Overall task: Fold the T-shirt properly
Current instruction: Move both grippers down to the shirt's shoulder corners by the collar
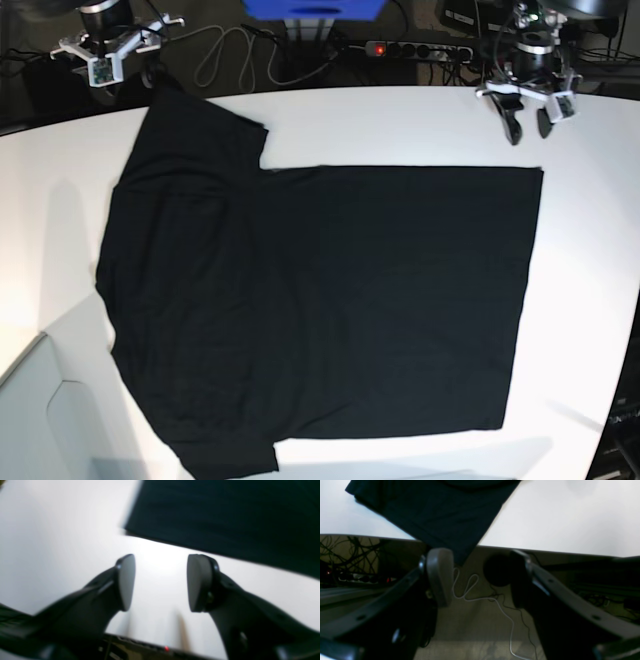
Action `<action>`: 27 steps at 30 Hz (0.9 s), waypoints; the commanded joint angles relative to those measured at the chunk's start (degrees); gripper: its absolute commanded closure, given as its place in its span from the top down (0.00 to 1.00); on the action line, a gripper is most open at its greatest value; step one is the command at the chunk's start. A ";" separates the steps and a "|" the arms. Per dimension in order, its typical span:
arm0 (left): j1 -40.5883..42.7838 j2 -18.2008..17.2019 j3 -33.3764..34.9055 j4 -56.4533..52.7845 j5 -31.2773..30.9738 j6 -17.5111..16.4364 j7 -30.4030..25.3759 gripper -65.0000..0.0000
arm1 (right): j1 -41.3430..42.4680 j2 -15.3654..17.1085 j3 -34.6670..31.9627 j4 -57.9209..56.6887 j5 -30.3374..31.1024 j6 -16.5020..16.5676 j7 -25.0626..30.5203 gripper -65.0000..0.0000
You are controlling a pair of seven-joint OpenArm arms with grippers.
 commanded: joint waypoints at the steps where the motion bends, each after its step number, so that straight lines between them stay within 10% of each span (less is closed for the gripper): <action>1: -0.88 -0.43 -0.68 0.65 -0.64 -0.16 -1.69 0.56 | -0.30 0.51 0.25 0.74 -0.12 0.21 1.18 0.52; 27: -19.69 -3.33 -4.99 -21.51 -6.97 -6.93 6.13 0.57 | 0.05 0.24 0.60 0.57 -0.21 -0.06 1.09 0.52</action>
